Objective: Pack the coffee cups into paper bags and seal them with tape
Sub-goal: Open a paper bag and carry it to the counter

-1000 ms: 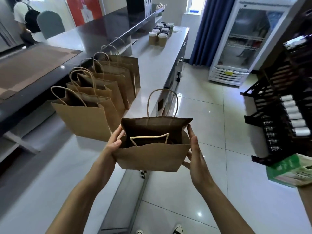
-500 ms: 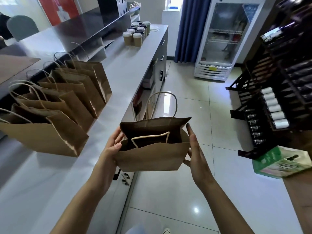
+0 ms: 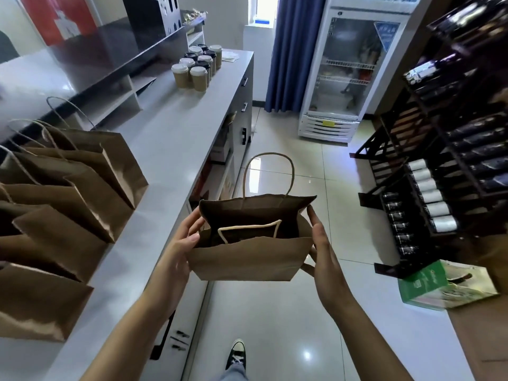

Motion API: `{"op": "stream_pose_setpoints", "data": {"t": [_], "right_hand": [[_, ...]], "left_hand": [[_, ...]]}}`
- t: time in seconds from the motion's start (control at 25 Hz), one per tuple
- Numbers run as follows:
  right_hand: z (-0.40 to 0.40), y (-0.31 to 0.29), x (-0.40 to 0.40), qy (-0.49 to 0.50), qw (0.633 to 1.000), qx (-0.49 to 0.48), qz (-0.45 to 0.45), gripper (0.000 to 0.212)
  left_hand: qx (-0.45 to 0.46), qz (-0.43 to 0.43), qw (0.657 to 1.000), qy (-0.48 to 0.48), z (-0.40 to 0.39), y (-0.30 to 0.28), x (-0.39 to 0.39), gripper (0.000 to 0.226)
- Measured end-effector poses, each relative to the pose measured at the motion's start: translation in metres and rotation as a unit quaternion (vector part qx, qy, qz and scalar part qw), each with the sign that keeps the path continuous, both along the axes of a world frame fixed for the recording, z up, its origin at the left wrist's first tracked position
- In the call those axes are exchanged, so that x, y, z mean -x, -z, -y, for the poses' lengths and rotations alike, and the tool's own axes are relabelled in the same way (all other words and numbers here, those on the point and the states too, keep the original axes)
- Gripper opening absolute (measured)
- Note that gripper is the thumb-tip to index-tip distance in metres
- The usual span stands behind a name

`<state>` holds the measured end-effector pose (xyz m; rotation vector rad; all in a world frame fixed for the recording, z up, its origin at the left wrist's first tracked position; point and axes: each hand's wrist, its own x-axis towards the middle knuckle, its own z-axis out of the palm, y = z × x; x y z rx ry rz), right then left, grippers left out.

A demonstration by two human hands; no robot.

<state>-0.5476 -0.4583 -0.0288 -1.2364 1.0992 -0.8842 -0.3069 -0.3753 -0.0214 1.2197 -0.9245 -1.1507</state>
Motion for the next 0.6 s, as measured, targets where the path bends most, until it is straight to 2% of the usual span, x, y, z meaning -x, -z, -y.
{"op": "stream_pose_setpoints", "data": {"t": [0.12, 0.32, 0.6], "right_hand": [[0.045, -0.006, -0.02, 0.009, 1.0, -0.005, -0.001, 0.059], [0.1, -0.008, -0.046, 0.028, 1.0, -0.006, -0.009, 0.05], [0.168, 0.002, -0.06, 0.025, 0.999, -0.019, -0.009, 0.056]], "left_hand": [[0.0, -0.026, 1.0, 0.009, 0.049, -0.002, -0.023, 0.073], [-0.008, -0.037, 0.999, 0.018, 0.113, -0.002, -0.051, 0.061], [-0.019, -0.038, 0.998, 0.04, 0.178, 0.007, -0.07, 0.071]]}}
